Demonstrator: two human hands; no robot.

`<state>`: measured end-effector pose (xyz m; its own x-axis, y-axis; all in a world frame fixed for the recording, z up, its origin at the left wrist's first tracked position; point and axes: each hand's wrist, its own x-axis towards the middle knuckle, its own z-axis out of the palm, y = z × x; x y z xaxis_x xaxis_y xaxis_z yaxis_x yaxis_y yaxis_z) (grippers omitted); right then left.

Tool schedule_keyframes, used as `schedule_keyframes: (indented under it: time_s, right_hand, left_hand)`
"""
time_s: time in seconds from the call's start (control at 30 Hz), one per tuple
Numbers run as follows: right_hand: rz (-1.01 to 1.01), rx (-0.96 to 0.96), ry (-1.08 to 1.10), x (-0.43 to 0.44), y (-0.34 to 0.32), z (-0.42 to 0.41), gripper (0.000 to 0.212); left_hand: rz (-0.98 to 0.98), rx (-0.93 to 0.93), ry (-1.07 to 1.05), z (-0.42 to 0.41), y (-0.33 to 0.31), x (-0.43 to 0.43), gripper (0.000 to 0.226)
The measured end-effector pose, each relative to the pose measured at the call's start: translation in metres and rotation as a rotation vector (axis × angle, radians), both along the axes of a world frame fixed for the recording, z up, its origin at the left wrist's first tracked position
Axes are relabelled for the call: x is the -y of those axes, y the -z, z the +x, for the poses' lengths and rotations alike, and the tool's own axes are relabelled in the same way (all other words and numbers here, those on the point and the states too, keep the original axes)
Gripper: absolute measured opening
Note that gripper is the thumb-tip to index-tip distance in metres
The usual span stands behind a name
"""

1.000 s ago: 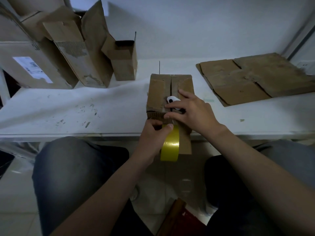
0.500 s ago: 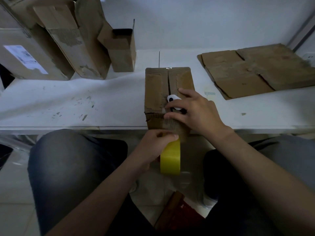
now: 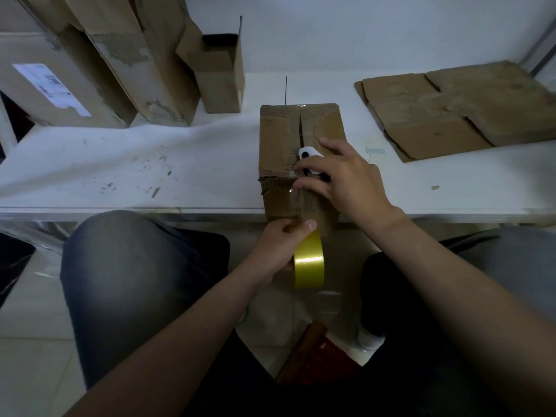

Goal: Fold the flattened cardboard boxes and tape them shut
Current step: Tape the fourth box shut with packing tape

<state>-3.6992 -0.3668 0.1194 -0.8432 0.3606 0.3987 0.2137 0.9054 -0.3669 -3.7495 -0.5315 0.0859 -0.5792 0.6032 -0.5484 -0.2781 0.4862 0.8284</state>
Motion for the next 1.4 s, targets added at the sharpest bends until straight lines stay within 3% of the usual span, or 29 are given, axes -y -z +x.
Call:
schedule_keyframes:
  time_s: [0.17,0.43,0.7,0.87,1.07,1.17,1.3,1.4]
  right_hand:
    - [0.093,0.060,-0.022,-0.003,0.009,0.003,0.056]
    - [0.119,0.045,-0.003,-0.005,0.012,0.001,0.058]
    - [0.138,0.002,-0.012,-0.001,0.008,0.003,0.058]
    - [0.171,-0.014,0.000,0.001,0.010,0.001,0.059]
    - [0.215,0.059,0.002,-0.001,0.014,-0.002,0.072]
    - [0.197,0.050,-0.046,-0.007,0.011,-0.002,0.067]
    - [0.148,-0.142,-0.084,-0.011,-0.002,0.003,0.039]
    - [0.110,-0.168,-0.219,-0.009,-0.021,0.012,0.037]
  left_hand:
    - [0.137,-0.050,-0.148,0.001,0.011,-0.004,0.023]
    - [0.103,-0.041,-0.177,-0.003,0.012,-0.010,0.019]
    - [0.040,0.125,-0.155,-0.013,0.014,-0.009,0.025]
    - [0.061,0.320,-0.252,-0.009,0.017,-0.009,0.033]
    - [0.176,0.301,-0.292,-0.010,0.017,-0.011,0.022]
    - [0.171,0.247,-0.269,-0.014,0.014,-0.011,0.019]
    - [0.137,0.194,-0.271,-0.015,0.014,-0.011,0.021]
    - [0.120,0.174,-0.271,-0.015,0.012,-0.010,0.016]
